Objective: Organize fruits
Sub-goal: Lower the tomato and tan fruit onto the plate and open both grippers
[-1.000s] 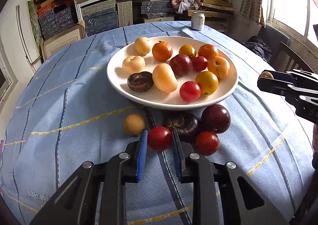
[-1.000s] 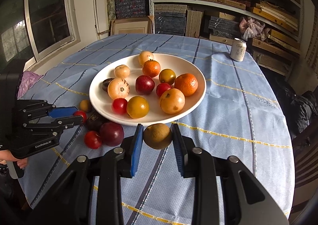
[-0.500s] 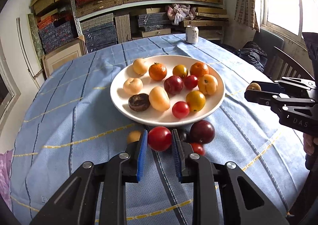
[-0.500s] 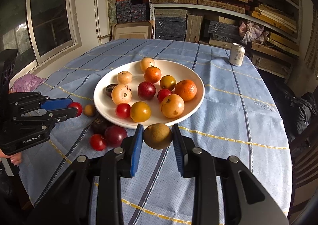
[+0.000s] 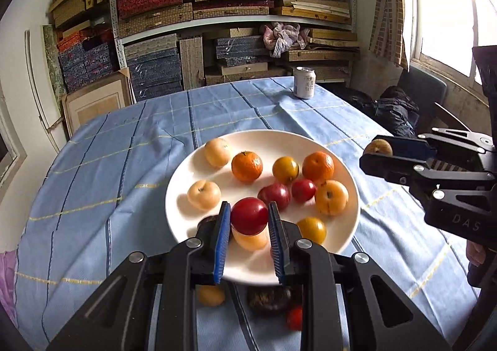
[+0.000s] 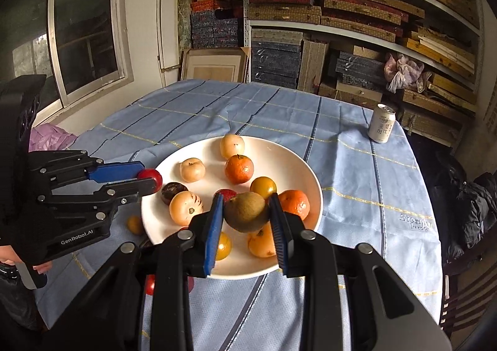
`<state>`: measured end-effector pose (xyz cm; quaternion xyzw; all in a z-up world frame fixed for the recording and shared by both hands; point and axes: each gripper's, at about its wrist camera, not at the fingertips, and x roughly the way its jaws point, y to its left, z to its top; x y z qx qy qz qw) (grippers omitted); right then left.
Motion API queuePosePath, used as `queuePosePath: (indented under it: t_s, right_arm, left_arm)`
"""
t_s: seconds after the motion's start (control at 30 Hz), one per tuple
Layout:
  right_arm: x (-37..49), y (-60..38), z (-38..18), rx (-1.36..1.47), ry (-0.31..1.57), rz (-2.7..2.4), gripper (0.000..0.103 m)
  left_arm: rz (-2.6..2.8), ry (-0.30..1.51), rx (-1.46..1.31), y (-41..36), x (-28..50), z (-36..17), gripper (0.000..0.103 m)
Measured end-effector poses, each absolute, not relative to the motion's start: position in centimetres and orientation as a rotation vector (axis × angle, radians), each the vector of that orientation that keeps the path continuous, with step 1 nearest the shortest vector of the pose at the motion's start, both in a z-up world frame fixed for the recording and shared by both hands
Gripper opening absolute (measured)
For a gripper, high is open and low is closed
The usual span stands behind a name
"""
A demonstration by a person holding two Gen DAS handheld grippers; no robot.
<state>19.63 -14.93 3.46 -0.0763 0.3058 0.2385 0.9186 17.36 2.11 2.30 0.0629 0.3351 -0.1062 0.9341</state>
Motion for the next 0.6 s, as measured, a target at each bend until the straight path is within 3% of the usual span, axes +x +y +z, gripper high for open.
queuePosePath:
  t_s: [0.47,0.5,0.53,0.57,0.6]
  right_arm:
    - [24.9,-12.6,1.2,-0.179,0.699,0.521,0.029]
    - [25.0,-12.6,1.0,-0.179,0.704,0.517,0.032]
    - [25.1,-12.7,0.9,-0.184,0.704,0.502,0.048]
    - [25.1,-12.9,0.9,-0.184,0.696,0.481,0.062]
    - [25.2,-13.2,1.1,-0.176,0.682,0.458,0.066]
  left_arm:
    - [-0.189,0.759,0.129,2.4,21.7,-0.3,0.026]
    - [-0.185,0.750,0.123,2.5,21.7,-0.3,0.031]
    - [-0.176,0.743,0.113,2.6,21.8,-0.2,0.063]
    - [-0.136,0.734,0.105,2.9,21.9,-0.1,0.086]
    - [-0.093,0.721,0.108,3.2,21.8,0.0,0.089]
